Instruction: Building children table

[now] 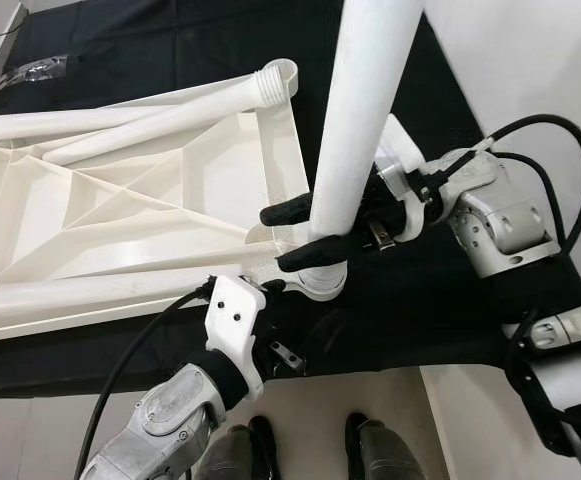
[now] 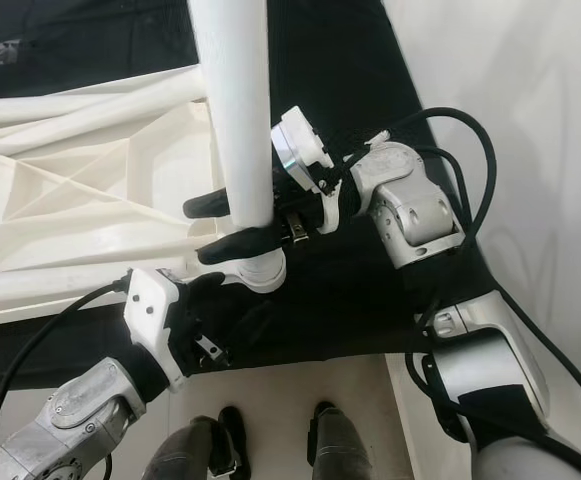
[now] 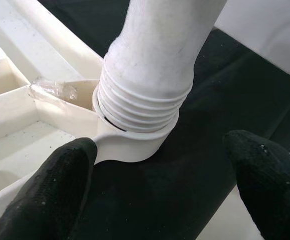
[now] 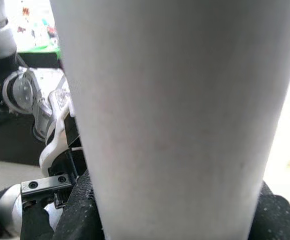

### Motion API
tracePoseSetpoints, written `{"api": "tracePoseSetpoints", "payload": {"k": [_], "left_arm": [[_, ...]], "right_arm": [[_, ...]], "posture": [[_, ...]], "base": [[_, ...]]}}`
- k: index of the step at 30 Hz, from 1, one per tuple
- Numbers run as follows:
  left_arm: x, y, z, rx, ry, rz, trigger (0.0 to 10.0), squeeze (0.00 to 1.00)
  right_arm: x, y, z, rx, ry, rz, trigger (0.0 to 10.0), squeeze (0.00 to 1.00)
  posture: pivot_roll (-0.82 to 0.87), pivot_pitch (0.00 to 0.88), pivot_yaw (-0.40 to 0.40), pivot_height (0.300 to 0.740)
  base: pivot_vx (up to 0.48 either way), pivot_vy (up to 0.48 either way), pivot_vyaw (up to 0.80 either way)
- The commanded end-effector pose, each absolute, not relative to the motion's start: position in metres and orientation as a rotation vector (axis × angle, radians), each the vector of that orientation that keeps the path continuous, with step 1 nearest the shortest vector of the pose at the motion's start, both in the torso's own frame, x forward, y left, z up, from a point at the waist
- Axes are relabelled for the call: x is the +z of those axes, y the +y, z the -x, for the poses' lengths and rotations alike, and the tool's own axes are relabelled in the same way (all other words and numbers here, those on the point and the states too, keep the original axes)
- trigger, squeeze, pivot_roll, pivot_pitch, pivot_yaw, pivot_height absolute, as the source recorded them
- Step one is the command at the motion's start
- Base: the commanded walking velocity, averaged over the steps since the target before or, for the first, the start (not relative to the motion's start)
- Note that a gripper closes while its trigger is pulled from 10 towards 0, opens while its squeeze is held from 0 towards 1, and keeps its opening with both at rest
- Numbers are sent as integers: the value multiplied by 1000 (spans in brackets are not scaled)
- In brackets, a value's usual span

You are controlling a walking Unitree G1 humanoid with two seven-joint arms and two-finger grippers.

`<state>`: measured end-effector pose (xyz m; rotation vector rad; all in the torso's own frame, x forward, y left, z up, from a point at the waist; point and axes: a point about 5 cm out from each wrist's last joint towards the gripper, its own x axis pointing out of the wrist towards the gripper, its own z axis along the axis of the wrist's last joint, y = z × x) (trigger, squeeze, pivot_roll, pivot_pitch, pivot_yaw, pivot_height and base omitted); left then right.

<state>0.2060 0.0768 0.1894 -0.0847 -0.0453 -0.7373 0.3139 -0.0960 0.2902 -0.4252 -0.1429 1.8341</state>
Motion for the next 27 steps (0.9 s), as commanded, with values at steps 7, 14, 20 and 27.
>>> {"api": "tracePoseSetpoints", "payload": {"k": [7,14,20,27], "left_arm": [[182,77,-188,-830,18,15,10000,0],[181,81,-184,-820,28,21,10000,0],[180,84,-182,-805,34,21,10000,0],[181,85,-182,-798,30,21,10000,0]], "right_arm": [[233,-77,-314,1883,77,604,10000,0],[229,-81,-307,1917,103,599,10000,0],[237,-78,-322,1803,169,409,10000,0],[229,-74,-344,1546,232,278,10000,0]], "posture": [[-23,343,87,740],[-24,347,86,740],[-27,347,81,740],[-28,351,80,740]], "base": [[0,0,0],[0,0,0],[0,0,0],[0,0,0]]}}
